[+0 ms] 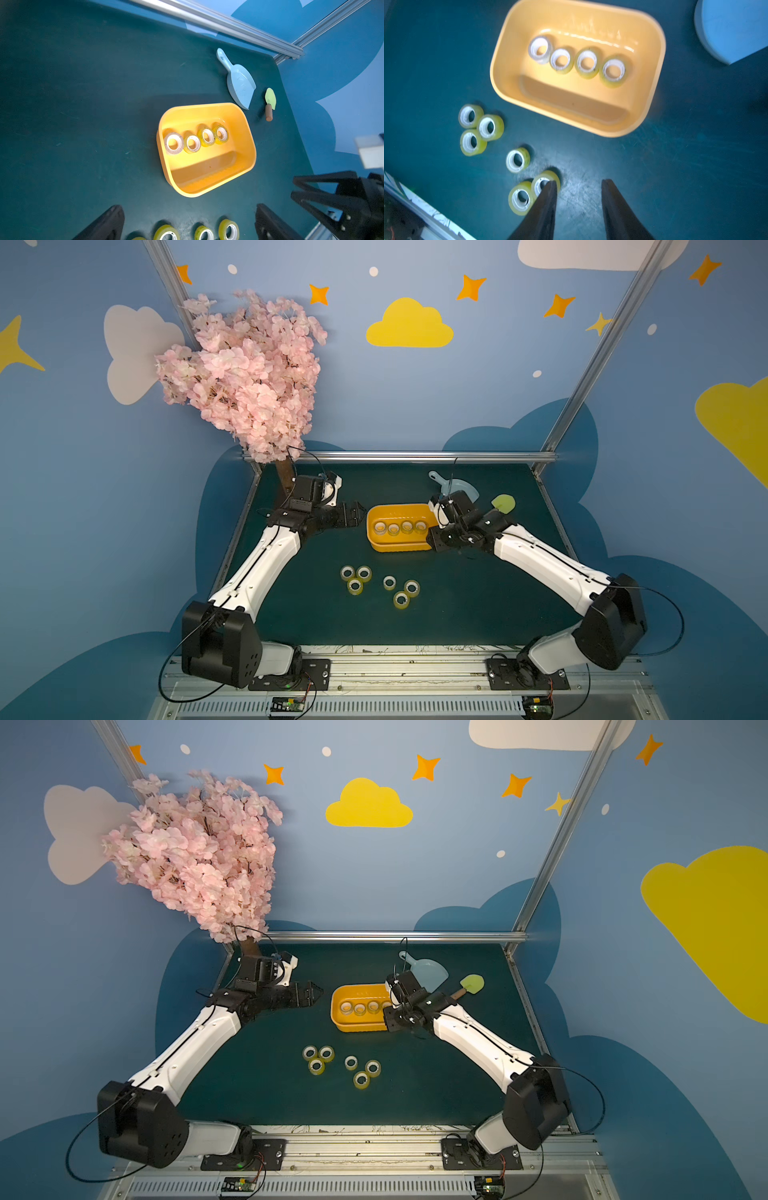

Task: Put the transparent tape into the storage box
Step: Pick up the tape at the center of the board.

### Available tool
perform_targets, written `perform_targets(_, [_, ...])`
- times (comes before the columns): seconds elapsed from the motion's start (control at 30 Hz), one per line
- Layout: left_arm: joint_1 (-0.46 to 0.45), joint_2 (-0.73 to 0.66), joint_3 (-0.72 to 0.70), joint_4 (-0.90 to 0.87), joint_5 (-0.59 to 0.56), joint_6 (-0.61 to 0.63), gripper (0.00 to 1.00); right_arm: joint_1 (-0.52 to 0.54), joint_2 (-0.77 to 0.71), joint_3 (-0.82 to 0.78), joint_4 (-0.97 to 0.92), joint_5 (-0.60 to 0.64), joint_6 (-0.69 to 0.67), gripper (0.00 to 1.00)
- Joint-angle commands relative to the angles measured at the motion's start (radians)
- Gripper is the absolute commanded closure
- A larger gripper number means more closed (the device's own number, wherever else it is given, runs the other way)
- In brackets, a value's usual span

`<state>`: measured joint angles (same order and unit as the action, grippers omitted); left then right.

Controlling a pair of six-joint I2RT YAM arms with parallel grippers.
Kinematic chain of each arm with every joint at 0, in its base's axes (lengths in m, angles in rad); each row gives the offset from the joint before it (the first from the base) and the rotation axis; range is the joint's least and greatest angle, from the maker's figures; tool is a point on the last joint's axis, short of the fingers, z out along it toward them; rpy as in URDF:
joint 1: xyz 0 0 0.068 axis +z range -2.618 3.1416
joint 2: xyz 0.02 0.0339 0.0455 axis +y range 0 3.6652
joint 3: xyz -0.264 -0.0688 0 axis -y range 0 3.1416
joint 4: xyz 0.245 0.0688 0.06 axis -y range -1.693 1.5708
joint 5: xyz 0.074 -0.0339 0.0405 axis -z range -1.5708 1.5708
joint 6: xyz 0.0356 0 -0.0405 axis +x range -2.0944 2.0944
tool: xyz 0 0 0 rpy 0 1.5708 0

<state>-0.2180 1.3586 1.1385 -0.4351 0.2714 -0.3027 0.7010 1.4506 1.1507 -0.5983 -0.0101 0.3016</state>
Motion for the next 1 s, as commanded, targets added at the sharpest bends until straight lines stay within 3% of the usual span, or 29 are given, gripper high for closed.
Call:
perform_targets(0.0, [-0.033,-0.033,-0.015,0.007,-0.132,0.063,0.00,0.027,-0.103,-0.149,0.128,-0.098,0.078,0.58])
perform_targets(0.07, [-0.032,-0.045,-0.011,-0.047,-0.153,0.035,0.00,0.031,-0.154,-0.247,0.182,-0.134,0.122,0.58])
perform_targets(0.2, [-0.034,-0.063,-0.010,-0.155,-0.060,0.034,0.00,0.036,-0.194,-0.349,0.202,-0.153,0.160,0.57])
perform_targets(0.33, [-0.034,-0.108,-0.081,-0.144,-0.052,0.046,0.00,0.042,-0.169,-0.394,0.240,-0.197,0.196,0.57])
perform_targets(0.47, [-0.032,-0.127,-0.140,-0.089,-0.059,0.004,0.00,0.078,-0.096,-0.373,0.253,-0.186,0.216,0.57])
perform_targets(0.97, [-0.033,-0.055,-0.070,-0.165,-0.032,0.006,0.00,0.169,0.214,-0.186,0.160,-0.012,0.228,0.57])
